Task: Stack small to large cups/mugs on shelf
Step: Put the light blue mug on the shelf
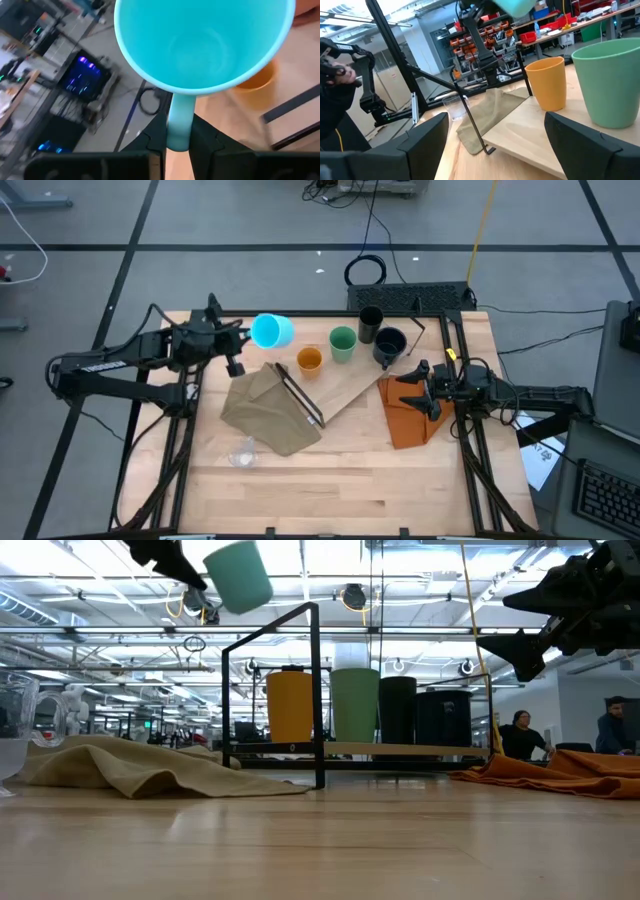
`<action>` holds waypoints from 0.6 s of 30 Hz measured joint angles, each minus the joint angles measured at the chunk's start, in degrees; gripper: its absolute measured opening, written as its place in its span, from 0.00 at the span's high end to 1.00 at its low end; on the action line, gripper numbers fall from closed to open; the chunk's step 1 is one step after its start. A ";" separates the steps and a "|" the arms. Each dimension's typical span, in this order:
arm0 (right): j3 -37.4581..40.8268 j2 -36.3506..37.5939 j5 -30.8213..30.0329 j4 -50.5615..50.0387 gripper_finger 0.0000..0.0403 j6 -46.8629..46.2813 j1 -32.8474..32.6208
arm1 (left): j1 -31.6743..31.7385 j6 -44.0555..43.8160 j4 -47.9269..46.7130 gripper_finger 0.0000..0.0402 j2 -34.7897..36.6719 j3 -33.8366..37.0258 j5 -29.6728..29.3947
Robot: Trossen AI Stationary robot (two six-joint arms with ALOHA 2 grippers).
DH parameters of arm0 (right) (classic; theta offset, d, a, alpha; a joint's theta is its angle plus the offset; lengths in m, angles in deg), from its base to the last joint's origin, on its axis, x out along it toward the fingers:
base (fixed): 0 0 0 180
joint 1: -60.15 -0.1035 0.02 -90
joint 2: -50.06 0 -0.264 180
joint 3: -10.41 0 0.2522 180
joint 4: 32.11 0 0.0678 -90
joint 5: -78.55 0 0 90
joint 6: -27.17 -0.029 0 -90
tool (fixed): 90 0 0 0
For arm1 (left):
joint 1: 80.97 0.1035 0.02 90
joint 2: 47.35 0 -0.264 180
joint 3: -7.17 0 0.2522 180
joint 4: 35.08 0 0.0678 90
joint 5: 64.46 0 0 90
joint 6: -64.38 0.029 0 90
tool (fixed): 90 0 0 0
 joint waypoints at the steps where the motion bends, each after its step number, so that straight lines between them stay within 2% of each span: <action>1: -0.01 -0.01 0.00 0.30 0.20 0.00 0.00 | -1.42 -0.34 0.54 0.88 0.00 0.00 -0.06; 10: -0.02 0.01 -0.02 2.64 0.20 0.00 0.00 | -12.99 -0.96 5.60 0.88 -0.57 -0.02 -1.98; 18: 0.00 -0.37 -0.04 5.44 0.20 3.26 0.00 | -17.66 -1.14 7.23 0.88 -5.21 -0.09 -1.15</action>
